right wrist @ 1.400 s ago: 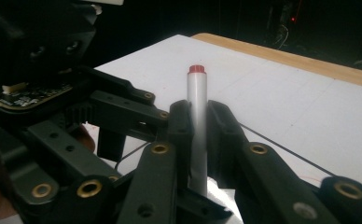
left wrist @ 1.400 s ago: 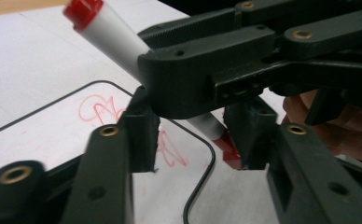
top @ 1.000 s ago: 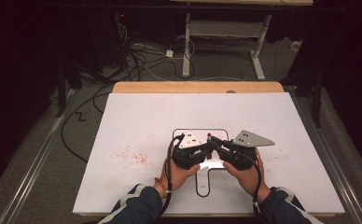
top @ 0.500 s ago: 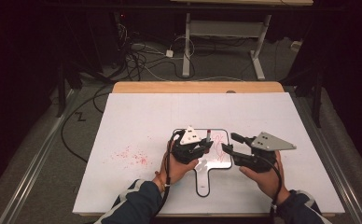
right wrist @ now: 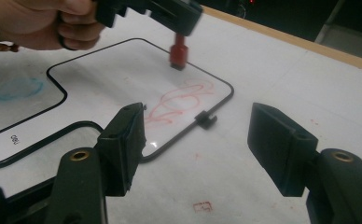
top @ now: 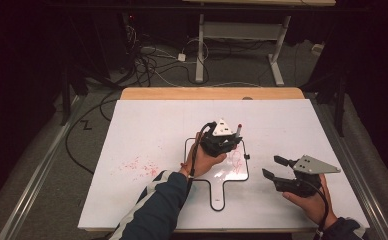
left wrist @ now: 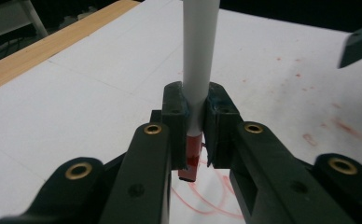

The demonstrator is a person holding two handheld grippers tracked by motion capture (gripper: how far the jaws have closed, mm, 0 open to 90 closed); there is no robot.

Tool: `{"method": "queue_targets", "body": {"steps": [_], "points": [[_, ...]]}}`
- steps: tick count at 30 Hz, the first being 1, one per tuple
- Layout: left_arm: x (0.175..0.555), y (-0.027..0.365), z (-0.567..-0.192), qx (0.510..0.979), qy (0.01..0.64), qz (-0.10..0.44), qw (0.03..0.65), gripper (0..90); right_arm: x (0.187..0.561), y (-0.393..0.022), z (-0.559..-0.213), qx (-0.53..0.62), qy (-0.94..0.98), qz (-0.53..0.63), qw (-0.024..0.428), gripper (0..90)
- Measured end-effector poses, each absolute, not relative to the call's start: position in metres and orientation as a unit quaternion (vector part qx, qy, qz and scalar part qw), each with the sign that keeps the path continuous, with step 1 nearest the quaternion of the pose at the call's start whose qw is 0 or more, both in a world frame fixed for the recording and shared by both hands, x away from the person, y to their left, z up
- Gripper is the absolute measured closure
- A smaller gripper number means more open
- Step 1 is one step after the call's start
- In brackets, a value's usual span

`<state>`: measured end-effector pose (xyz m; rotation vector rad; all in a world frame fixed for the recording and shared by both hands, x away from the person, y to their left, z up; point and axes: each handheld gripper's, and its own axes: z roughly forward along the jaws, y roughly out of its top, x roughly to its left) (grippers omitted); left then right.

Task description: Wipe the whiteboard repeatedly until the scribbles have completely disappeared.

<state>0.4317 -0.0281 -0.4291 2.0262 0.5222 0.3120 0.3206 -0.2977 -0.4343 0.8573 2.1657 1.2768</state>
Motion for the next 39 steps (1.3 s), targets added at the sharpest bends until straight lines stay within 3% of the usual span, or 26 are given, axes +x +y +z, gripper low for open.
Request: {"method": "queue_targets", "body": {"steps": [12, 20, 33, 36, 39], "points": [[0.463, -0.050, -0.449, 0.848, 0.214, 0.150, 0.461, 78.5, 0.312, -0.297, -0.441, 0.301, 0.803, 0.461, 0.228, 36.0], [0.477, -0.042, -0.457, 0.844, 0.236, 0.162, 0.453, 78.5, 0.310, -0.298, -0.442, 0.303, 0.806, 0.455, 0.229, 36.1], [0.460, -0.068, -0.456, 0.856, 0.193, 0.131, 0.461, 78.6, 0.309, -0.293, -0.445, 0.292, 0.819, 0.443, 0.217, 35.5], [0.468, -0.058, -0.456, 0.851, 0.216, 0.152, 0.453, 78.6, 0.309, -0.294, -0.445, 0.292, 0.820, 0.442, 0.217, 35.5], [0.472, -0.049, -0.457, 0.845, 0.234, 0.141, 0.460, 78.6, 0.309, -0.295, -0.445, 0.294, 0.818, 0.443, 0.219, 35.5]]}}
